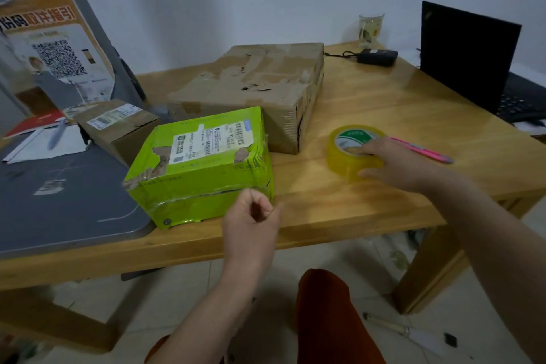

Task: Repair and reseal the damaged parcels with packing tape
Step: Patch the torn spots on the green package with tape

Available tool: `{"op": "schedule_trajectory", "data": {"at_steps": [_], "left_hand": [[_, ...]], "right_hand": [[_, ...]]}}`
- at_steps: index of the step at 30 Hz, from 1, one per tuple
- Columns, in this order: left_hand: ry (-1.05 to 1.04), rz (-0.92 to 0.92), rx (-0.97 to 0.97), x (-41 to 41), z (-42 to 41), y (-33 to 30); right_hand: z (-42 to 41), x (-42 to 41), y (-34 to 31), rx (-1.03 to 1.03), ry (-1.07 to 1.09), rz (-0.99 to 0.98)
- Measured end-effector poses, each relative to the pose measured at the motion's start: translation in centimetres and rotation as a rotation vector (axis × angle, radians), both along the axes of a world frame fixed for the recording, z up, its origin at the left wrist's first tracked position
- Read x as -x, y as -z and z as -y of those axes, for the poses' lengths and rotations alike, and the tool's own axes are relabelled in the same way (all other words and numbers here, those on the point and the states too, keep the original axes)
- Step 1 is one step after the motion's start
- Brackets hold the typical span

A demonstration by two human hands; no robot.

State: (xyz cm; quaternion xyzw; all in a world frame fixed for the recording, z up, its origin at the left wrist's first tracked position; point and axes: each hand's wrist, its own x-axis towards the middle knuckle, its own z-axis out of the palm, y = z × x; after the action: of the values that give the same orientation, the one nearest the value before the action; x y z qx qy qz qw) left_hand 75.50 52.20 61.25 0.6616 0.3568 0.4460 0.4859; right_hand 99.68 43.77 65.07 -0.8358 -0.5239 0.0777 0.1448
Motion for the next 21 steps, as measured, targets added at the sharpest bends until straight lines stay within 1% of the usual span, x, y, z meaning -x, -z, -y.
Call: {"op": "schedule_trajectory", "data": {"at_steps": [2, 5, 7, 9, 11, 12, 13, 14, 15, 16, 18, 19, 21], "left_hand": [[-0.018, 0.015, 0.011, 0.2, -0.2, -0.2], [0.02, 0.004, 0.02, 0.0, 0.4, -0.2], [0.026, -0.014, 0.011, -0.2, 0.6, -0.1], [0.004, -0.029, 0.014, -0.3, 0.2, 0.0], [-0.013, -0.054, 0.014, 0.0, -0.4, 0.1], [-0.021, -0.061, 0.016, 0.2, -0.7, 0.1], [-0.029, -0.062, 0.018, 0.3, -0.8, 0.1], [-0.042, -0.06, 0.016, 0.4, -0.9, 0.1], [-0.06, -0.055, 0.013, 0.4, -0.8, 0.1], [-0.079, -0.047, 0.011, 0.3, -0.7, 0.1], [-0.11, -0.032, 0.004, 0.2, -0.4, 0.0], [-0.118, -0.024, -0.005, 0.2, -0.3, 0.0], [-0.128, -0.01, -0.024, 0.3, -0.3, 0.0]], "right_hand": [[-0.3, -0.3, 0.6, -0.066, 0.055, -0.036], [-2.2, -0.3, 1.8, -0.143, 0.139, 0.013], [-3.3, 0.1, 2.1, -0.163, 0.151, 0.043], [-3.5, 0.2, 2.3, -0.222, 0.12, 0.011], [-2.7, 0.1, 2.4, -0.396, 0.093, -0.069], [-2.2, -0.3, 2.6, -0.502, 0.128, -0.065], [-1.8, -0.9, 2.6, -0.564, 0.206, -0.006], [-1.5, -1.7, 2.7, -0.557, 0.316, 0.085], [-1.2, -2.6, 2.9, -0.484, 0.416, 0.177], [-0.9, -3.4, 3.1, -0.362, 0.49, 0.233], [-0.4, -4.1, 3.9, -0.119, 0.554, 0.264], [-0.2, -4.2, 4.2, -0.065, 0.56, 0.275], [0.1, -4.5, 4.6, -0.104, 0.568, 0.284]]}}
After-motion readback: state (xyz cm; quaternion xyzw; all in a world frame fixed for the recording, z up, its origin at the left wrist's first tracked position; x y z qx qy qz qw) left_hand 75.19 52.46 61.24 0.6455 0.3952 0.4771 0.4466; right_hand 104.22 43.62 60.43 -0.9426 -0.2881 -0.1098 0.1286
